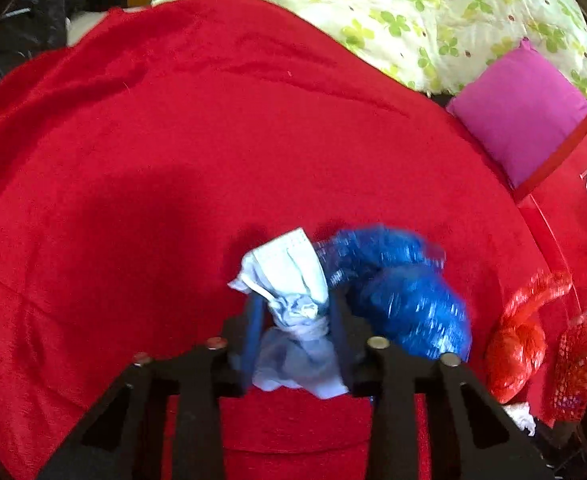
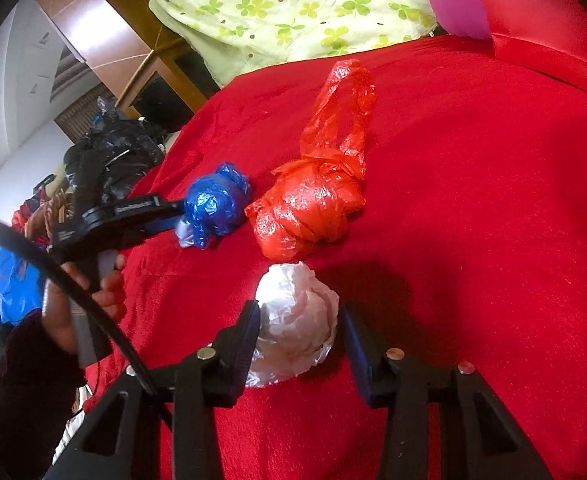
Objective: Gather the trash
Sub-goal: 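Lift and carry the mask and foil ball to the red mesh basket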
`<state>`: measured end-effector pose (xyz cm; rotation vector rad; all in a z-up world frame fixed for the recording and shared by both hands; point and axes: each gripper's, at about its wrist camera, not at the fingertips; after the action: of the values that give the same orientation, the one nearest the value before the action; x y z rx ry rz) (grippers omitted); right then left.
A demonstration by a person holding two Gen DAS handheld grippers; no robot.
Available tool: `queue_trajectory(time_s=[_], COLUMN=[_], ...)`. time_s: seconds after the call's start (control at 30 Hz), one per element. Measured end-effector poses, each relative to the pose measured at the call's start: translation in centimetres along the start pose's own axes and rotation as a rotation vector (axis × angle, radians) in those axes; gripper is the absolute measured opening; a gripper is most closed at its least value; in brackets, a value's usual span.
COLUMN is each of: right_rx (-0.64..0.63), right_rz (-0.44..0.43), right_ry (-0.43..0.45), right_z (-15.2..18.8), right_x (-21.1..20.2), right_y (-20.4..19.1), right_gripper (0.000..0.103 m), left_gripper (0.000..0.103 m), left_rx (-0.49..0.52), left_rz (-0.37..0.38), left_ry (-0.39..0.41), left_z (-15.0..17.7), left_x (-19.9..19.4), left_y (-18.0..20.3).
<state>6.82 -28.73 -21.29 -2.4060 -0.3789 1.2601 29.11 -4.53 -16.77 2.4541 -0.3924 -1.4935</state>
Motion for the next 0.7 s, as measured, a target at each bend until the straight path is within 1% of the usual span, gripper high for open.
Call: queue_trajectory(time_s=[0.03, 0.1, 0.17, 0.2, 0.3, 0.4, 0.53, 0.7], right_rx=[-0.007, -0.028, -0.054, -0.071, -0.097, -0.105, -0.123, -0.164], right_rz=[0.001, -0.002, -0.013, -0.011, 0.002, 0.000, 0.010, 0.038], right_ry=[0.001, -0.002, -0.009, -0.012, -0.006, 0.020, 0.061, 0.128], right_z=[0.0, 0.0, 0.1, 0.2, 0.3, 0.4, 0.7, 1.5], right_x=[0.1, 0.3, 0.5, 0.7, 0.6, -0.1, -1.3, -4.5], right_y=[-0.1, -0.4, -0.9, -1.2, -1.7, -1.9, -2.4, -3.6], right_gripper=[0.046, 0.046, 0.046, 0.040, 0.035, 0.033, 0.033, 0.033], left_gripper=[0.029, 0.027, 0.026, 0.026, 0.025, 0.025, 0.025, 0.025], left_rx=[0.012, 0.034, 0.033, 0.030, 0.039, 0.043, 0.043, 0.105], left_rz=[-0.003, -0.008, 0.001, 0.001, -0.006, 0.008, 0.020, -0.017], left_ry=[-0.004, 0.013, 0.016, 0.013, 0.025, 0.047, 0.064, 0.084], left_z=[0.4, 1.1, 1.8, 2.2, 3.2, 4.8, 6.8, 9.0], left_x=[0.1, -0.3, -1.1, -1.7, -3.1, -5.6, -8.3, -10.8], left_y=[0.2, 0.5, 0.6, 0.6, 0.7, 0.6, 0.6, 2.5])
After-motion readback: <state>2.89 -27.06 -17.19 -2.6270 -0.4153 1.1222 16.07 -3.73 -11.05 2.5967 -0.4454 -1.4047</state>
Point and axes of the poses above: each gripper's, at about its wrist camera, not at the fingertips, and x roughly the way its jaws point, y to its right, z to its underside, and after that the axes turned 8 degrees about -x, right-handed
